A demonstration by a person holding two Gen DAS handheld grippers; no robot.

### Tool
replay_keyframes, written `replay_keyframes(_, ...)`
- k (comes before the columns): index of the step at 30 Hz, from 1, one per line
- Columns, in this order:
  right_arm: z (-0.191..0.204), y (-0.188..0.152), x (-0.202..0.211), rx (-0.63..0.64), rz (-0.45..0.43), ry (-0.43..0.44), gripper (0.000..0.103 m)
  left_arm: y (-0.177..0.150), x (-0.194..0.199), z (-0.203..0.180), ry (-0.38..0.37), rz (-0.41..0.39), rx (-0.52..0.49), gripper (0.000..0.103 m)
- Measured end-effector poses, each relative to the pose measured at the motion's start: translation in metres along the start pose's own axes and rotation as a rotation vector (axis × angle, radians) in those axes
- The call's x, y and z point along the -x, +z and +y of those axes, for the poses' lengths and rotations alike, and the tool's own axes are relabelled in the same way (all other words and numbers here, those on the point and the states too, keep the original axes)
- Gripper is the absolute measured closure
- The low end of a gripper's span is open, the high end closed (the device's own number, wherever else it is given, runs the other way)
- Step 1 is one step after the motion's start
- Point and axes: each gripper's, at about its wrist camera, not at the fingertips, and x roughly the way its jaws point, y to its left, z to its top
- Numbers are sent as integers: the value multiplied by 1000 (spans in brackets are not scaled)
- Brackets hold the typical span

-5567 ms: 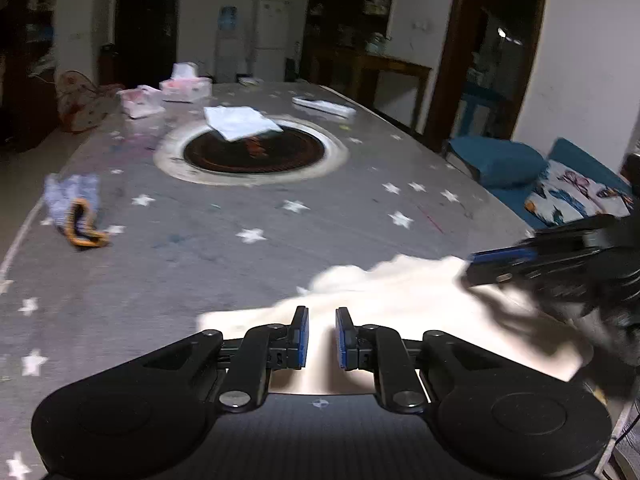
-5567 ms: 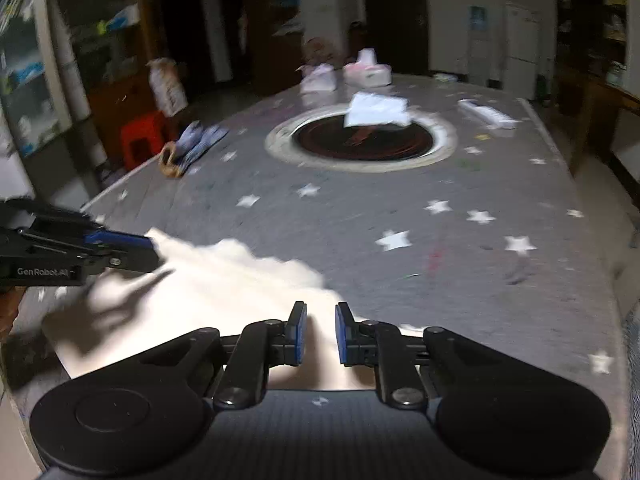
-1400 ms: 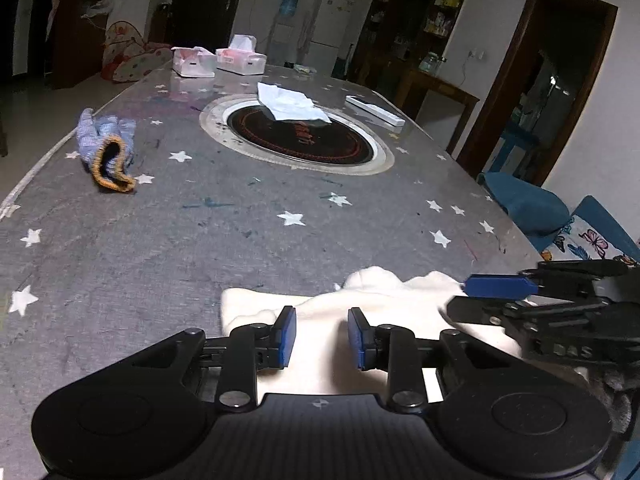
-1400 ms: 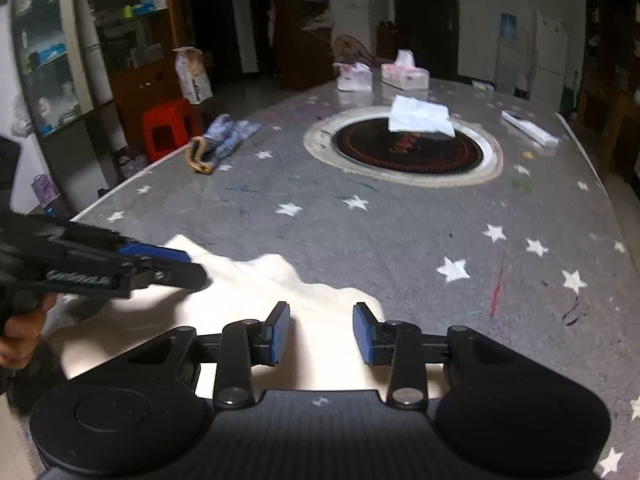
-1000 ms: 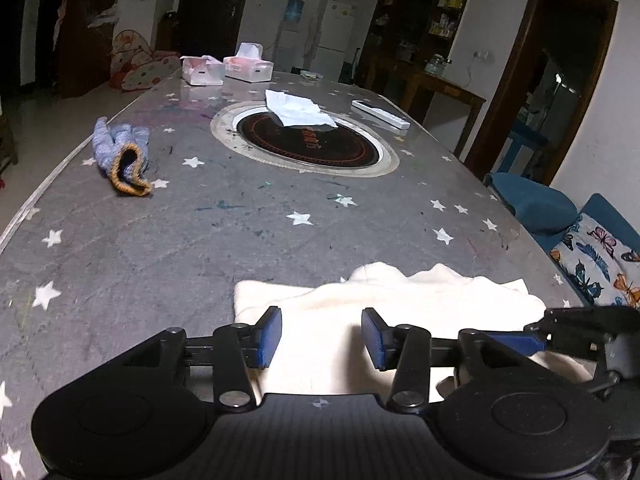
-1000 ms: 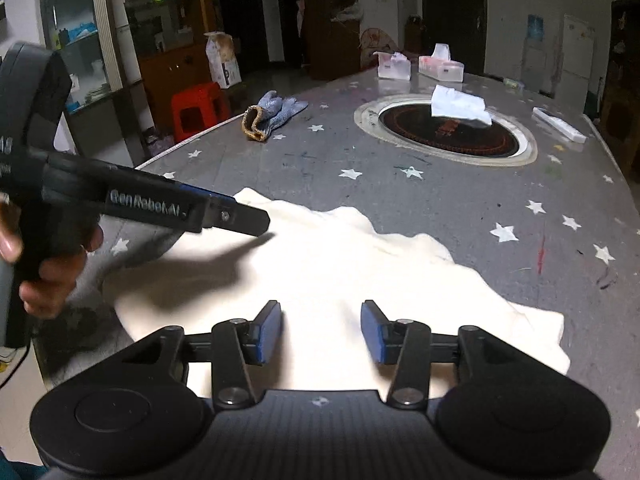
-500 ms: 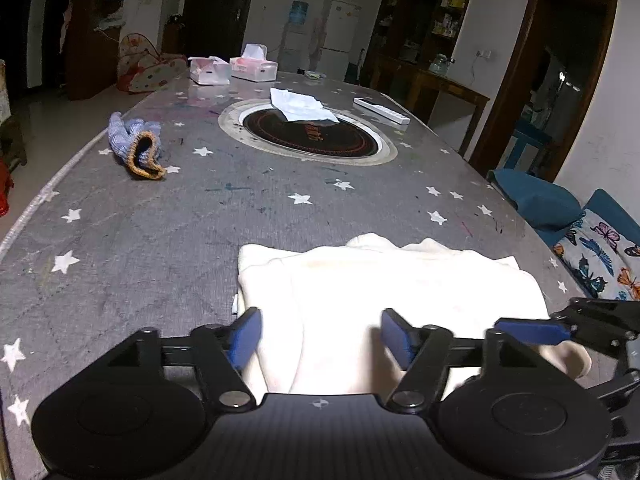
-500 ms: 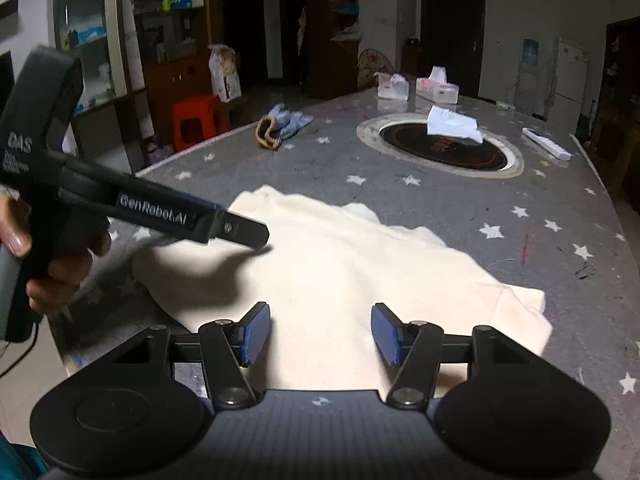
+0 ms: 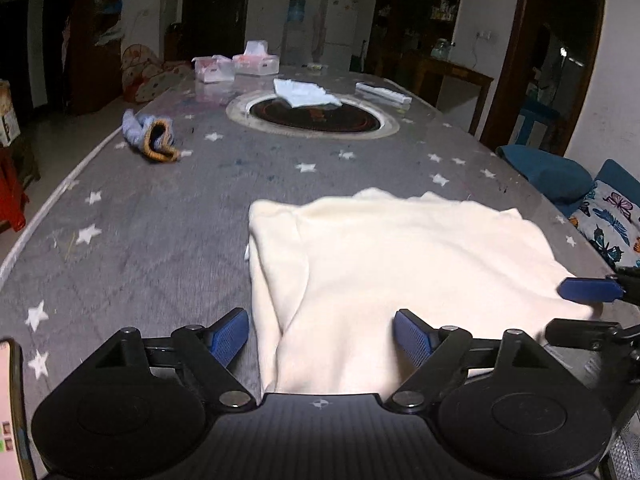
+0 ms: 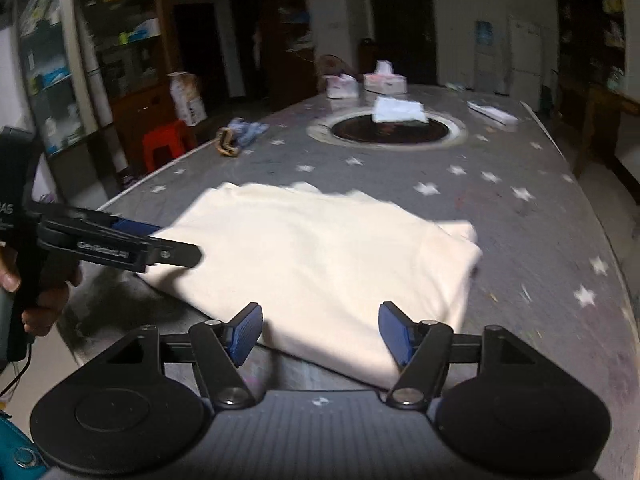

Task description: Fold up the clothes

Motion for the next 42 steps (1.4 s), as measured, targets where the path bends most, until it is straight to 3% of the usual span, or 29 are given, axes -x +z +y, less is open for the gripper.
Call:
replay_keyframes(12,-6,3,6,-29,-26,-9,43,-5,4,-2,21,3,-23,20)
replay_keyframes(18,4,1,-8,78,-10,-92,46,-8,4,-3,29,-9,-26,20)
replay_keyframes(27,9,6,-4,155,4,-122,45,-8,2,-11,7,-13,-40,21)
replay_keyframes(31,11,8,-2,189,11,-136,44,-7,3,-7,-6,-13,-18,18)
replay_keyframes(32,11,9,-1,197,13,-139,44,-7,3,-6,-4,-9,-9,13)
replay_keyframes(38,33,18,-4,253,14,-60,44,-6,13,5,28,-33,6,0)
replay_keyframes(42,55,25,-9,314,14,14,45,-1,21,16,43,-56,27,0)
